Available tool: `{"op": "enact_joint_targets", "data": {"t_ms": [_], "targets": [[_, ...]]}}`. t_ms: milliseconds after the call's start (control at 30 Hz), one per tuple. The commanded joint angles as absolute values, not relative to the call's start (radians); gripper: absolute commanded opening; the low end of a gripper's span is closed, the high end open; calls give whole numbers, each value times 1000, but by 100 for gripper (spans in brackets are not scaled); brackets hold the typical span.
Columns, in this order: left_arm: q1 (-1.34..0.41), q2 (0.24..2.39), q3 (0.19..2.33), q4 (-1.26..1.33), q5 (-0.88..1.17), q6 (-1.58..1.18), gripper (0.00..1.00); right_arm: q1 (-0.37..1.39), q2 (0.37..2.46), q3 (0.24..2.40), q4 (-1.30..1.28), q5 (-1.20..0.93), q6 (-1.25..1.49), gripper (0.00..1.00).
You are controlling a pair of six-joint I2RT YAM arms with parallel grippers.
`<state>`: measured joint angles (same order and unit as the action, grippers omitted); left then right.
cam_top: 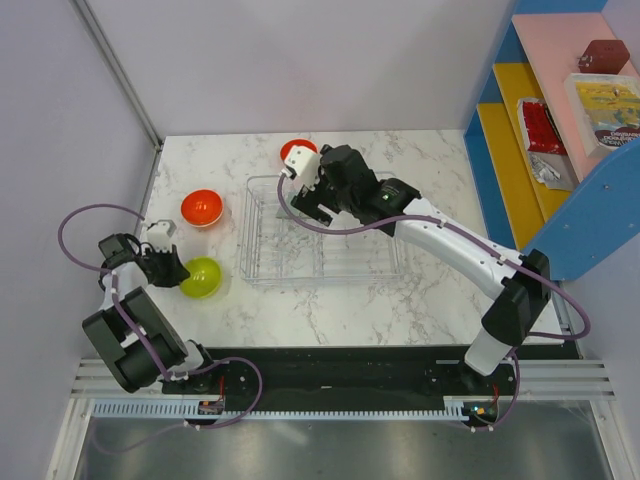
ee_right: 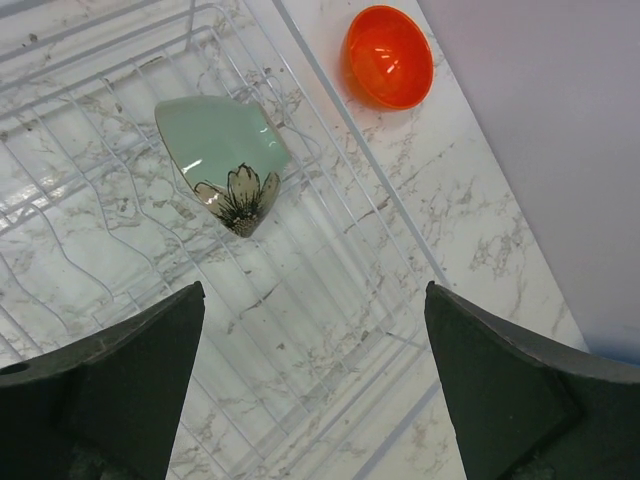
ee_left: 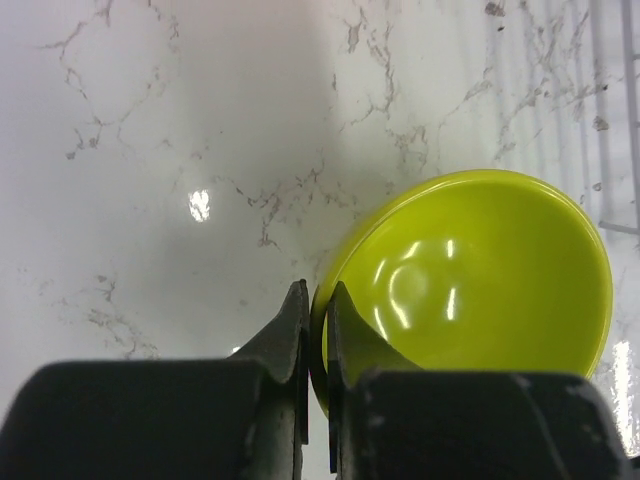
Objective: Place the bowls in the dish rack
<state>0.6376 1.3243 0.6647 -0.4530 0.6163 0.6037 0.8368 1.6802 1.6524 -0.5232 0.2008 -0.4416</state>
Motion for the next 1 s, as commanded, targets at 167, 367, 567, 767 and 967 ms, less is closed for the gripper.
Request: {"op": "enact_joint_targets", "data": {"t_ms": [167, 367, 567, 767, 967], "targets": [[635, 1247, 897, -587, 871, 580, 2, 750, 1704, 1776, -535, -127, -183, 98], [543, 1204, 1034, -647, 1049, 534, 2, 681, 1724, 1813, -534, -447, 0, 98], [307, 1218, 1108, -557, 1086, 421, 2, 657, 1762, 1786, -456, -653, 180, 98], [144, 1255, 1110, -310, 1008, 253, 2, 600, 1828, 1635, -119, -998, 500, 98], [98, 1301, 1144, -269, 1005, 209, 2, 572, 1850, 1510, 204, -1071, 762, 98]]}}
